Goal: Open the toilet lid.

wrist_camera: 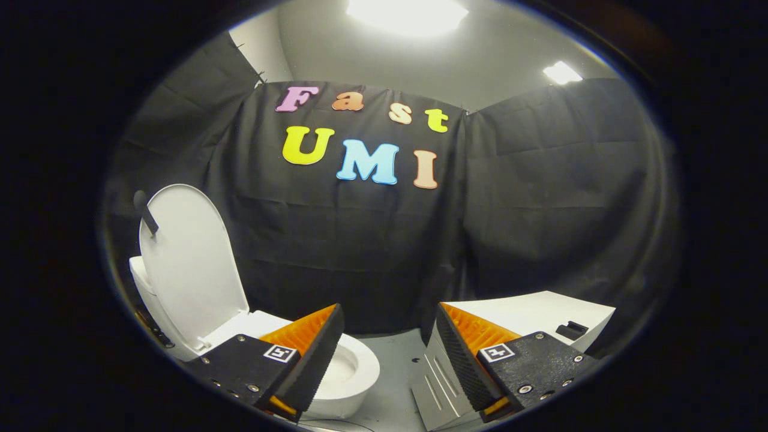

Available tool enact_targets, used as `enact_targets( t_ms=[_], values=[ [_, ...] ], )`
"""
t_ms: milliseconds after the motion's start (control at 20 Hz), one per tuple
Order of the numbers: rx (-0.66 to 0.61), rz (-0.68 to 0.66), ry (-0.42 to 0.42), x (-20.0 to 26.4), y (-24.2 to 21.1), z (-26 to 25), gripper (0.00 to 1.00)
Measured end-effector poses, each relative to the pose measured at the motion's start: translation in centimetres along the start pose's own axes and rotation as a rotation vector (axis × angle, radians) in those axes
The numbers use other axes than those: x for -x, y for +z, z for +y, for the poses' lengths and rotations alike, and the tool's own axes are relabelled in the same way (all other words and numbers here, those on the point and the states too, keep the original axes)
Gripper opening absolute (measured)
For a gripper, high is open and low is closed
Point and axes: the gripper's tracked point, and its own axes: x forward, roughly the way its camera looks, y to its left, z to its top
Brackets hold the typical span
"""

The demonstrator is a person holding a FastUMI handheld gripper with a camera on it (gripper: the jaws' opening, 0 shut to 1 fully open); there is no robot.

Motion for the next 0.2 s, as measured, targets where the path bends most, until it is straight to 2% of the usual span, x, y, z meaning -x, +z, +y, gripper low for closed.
enact_targets(
  t_ms=[200],
  values=[
    [-0.017,-0.021,0.011,0.2,0.8,0.29,0.95]
  ],
)
